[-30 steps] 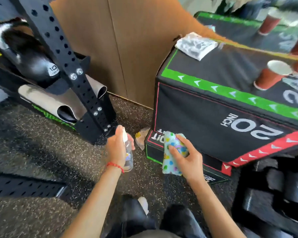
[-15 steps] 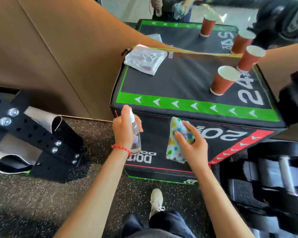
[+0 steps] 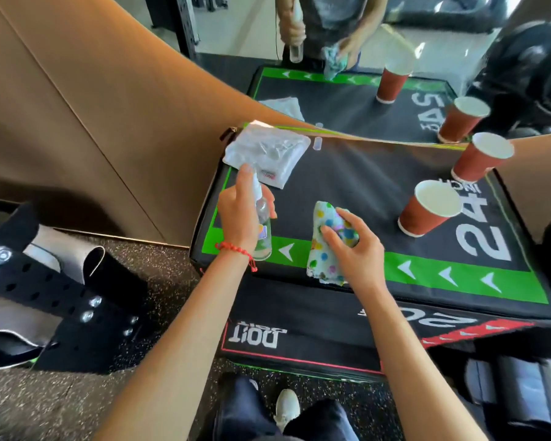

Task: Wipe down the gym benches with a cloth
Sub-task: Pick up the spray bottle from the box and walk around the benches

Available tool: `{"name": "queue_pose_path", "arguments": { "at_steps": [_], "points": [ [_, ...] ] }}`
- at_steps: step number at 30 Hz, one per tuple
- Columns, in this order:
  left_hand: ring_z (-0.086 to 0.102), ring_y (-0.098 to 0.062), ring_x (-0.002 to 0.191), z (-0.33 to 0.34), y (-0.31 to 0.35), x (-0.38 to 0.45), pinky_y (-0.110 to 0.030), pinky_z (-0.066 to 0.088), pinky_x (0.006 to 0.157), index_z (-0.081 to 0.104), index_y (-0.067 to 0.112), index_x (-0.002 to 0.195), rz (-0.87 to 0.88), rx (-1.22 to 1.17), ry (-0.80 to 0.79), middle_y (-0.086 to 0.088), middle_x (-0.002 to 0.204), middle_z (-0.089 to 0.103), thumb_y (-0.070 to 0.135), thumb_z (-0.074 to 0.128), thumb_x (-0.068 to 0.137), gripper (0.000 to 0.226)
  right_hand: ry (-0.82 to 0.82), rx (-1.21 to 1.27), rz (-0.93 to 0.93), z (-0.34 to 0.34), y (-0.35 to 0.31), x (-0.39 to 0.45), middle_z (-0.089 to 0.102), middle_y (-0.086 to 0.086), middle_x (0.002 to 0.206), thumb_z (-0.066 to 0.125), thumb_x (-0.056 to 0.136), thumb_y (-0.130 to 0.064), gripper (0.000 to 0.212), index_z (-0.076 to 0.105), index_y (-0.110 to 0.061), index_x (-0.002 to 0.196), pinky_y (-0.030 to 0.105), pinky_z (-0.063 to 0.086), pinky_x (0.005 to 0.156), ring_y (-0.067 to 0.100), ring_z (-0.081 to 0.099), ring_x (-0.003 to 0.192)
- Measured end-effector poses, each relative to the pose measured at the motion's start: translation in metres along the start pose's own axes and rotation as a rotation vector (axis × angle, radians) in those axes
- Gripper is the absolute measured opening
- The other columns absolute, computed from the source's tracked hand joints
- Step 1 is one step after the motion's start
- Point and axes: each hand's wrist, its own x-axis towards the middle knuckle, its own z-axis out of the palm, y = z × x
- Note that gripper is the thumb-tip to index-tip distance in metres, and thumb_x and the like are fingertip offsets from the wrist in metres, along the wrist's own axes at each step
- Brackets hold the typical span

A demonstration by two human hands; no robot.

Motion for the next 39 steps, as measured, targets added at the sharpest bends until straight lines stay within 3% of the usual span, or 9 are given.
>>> {"name": "queue_pose_path", "arguments": {
  "at_steps": [3, 6, 8, 16, 20, 24, 32, 39],
  "points": [
    [0.047, -0.018, 0.042, 0.006, -0.004, 0.021, -0.021, 0.040, 0.049, 0.050, 0.002, 0.044, -0.019, -0.036, -0.040, -0.007, 0.037, 0.049, 0.044, 0.036, 0.085, 0.060, 0.012, -0.037, 0.047, 0.009, -0.004, 0.013, 0.065, -0.007, 0.092, 0.070, 0.080, -0.027, 0.036, 0.061, -0.031, 0.115, 0.004, 0.044, 0.053, -0.010, 0.057, 0.061],
    [0.049, -0.018, 0.044, 0.007, -0.012, 0.036, -0.020, 0.040, 0.049, 0.051, 0.004, 0.043, -0.055, -0.015, -0.059, -0.007, 0.039, 0.051, 0.045, 0.037, 0.082, 0.058, 0.037, -0.135, 0.088, 0.018, -0.002, 0.021, 0.063, -0.009, 0.092, 0.068, 0.079, -0.034, 0.038, 0.058, -0.037, 0.116, 0.029, 0.054, 0.077, 0.006, 0.060, 0.077],
    [0.050, -0.017, 0.045, 0.008, -0.018, 0.042, -0.021, 0.041, 0.050, 0.052, 0.006, 0.043, -0.063, 0.004, -0.056, -0.007, 0.040, 0.051, 0.047, 0.036, 0.082, 0.058, 0.027, -0.193, 0.094, 0.024, 0.002, 0.024, 0.065, -0.007, 0.098, 0.067, 0.080, -0.036, 0.040, 0.056, -0.036, 0.118, 0.037, 0.052, 0.082, 0.016, 0.061, 0.086],
    [0.048, -0.017, 0.043, 0.007, -0.035, 0.043, -0.022, 0.041, 0.049, 0.050, 0.005, 0.044, -0.053, -0.013, -0.057, -0.005, 0.039, 0.050, 0.043, 0.037, 0.083, 0.057, 0.051, -0.405, 0.054, 0.031, 0.014, 0.023, 0.061, 0.004, 0.109, 0.062, 0.083, -0.040, 0.046, 0.049, -0.032, 0.127, 0.037, 0.047, 0.080, 0.026, 0.057, 0.098],
    [0.049, -0.019, 0.044, 0.004, -0.039, 0.042, -0.026, 0.040, 0.051, 0.052, 0.010, 0.042, 0.000, 0.009, -0.070, -0.007, 0.041, 0.052, 0.052, 0.037, 0.081, 0.059, 0.036, -0.505, 0.046, 0.033, 0.012, 0.022, 0.058, 0.006, 0.114, 0.057, 0.086, -0.041, 0.047, 0.045, -0.032, 0.131, 0.035, 0.042, 0.077, 0.027, 0.055, 0.101],
    [0.051, -0.018, 0.046, 0.003, -0.044, 0.033, -0.031, 0.042, 0.055, 0.052, 0.013, 0.041, 0.084, 0.069, -0.088, -0.006, 0.044, 0.054, 0.053, 0.032, 0.079, 0.059, 0.041, -0.526, 0.039, 0.033, 0.012, 0.021, 0.057, 0.006, 0.114, 0.056, 0.087, -0.043, 0.048, 0.044, -0.032, 0.132, 0.034, 0.041, 0.076, 0.027, 0.055, 0.101],
    [0.054, -0.019, 0.050, -0.003, -0.046, 0.026, -0.035, 0.045, 0.060, 0.054, 0.022, 0.044, 0.084, 0.072, -0.060, -0.005, 0.049, 0.059, 0.053, 0.032, 0.079, 0.051, 0.012, -0.531, 0.029, 0.029, 0.011, 0.017, 0.052, 0.007, 0.109, 0.055, 0.087, -0.047, 0.052, 0.039, -0.034, 0.135, 0.031, 0.037, 0.071, 0.027, 0.053, 0.100],
    [0.054, -0.011, 0.055, -0.010, -0.038, 0.015, -0.021, 0.043, 0.055, 0.059, 0.015, 0.060, 0.003, 0.056, -0.069, -0.002, 0.065, 0.065, 0.059, 0.036, 0.070, 0.051, 0.021, -0.508, -0.058, 0.021, 0.014, 0.008, 0.047, 0.008, 0.113, 0.060, 0.084, -0.043, 0.054, 0.041, -0.032, 0.134, 0.033, 0.042, 0.072, 0.027, 0.050, 0.103]
  ]
}}
